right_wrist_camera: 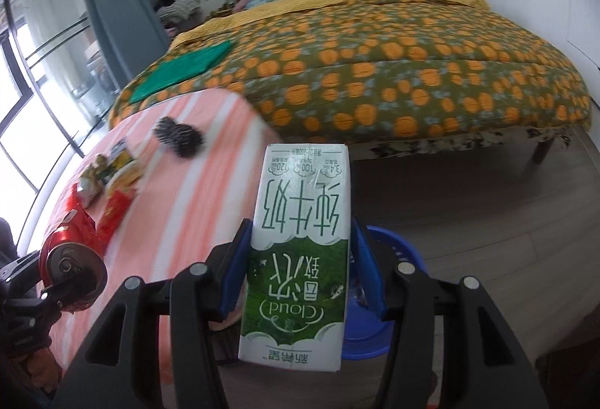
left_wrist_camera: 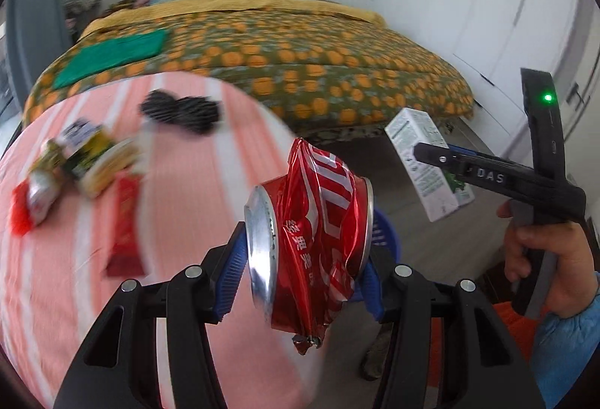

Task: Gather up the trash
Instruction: 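Carry both items over the blue wastebasket and open both tools to drop them, then move both open tools back over the table, then lower the open left tool around the red plastic bag, then close left tool on the red plastic bag while right tool grasps the red popsicle wrapper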

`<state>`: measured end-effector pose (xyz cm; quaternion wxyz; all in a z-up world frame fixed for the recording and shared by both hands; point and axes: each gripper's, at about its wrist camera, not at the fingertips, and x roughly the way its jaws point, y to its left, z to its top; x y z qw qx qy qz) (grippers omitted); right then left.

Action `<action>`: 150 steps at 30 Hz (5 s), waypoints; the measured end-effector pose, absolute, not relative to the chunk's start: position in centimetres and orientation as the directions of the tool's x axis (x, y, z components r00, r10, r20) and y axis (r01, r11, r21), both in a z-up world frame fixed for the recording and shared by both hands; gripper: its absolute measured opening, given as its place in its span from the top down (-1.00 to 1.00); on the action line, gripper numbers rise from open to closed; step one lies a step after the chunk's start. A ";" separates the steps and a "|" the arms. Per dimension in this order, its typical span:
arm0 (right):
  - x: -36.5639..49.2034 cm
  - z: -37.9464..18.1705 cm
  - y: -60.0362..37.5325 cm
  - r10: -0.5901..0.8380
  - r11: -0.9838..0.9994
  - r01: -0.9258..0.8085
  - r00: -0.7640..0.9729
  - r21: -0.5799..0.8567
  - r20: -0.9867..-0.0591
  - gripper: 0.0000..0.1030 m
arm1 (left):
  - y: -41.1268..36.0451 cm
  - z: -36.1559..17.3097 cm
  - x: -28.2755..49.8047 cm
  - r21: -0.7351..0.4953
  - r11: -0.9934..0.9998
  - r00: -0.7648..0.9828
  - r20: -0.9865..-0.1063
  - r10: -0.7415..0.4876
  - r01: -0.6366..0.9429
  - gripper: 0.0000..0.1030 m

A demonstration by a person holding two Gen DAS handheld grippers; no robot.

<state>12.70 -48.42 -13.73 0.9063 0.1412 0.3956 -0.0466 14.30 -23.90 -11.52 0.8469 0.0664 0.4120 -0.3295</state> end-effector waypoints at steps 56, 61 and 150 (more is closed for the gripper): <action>13.0 -17.2 -32.6 0.103 0.993 -0.114 0.767 0.023 -0.633 -0.78 | -8.8 -17.1 12.3 -0.030 0.933 0.606 -0.753 -0.257 0.358 -0.76; 13.2 -17.8 -29.4 0.136 0.985 -0.169 0.749 0.011 -0.648 -0.78 | -5.7 -16.8 13.8 -0.070 0.947 0.606 -0.753 -0.256 0.313 -0.76; 16.2 -19.0 -20.2 0.233 0.953 -0.284 0.449 0.109 -0.863 0.30 | 4.9 -19.4 20.0 -0.126 0.947 0.548 -0.790 -0.276 0.294 -0.89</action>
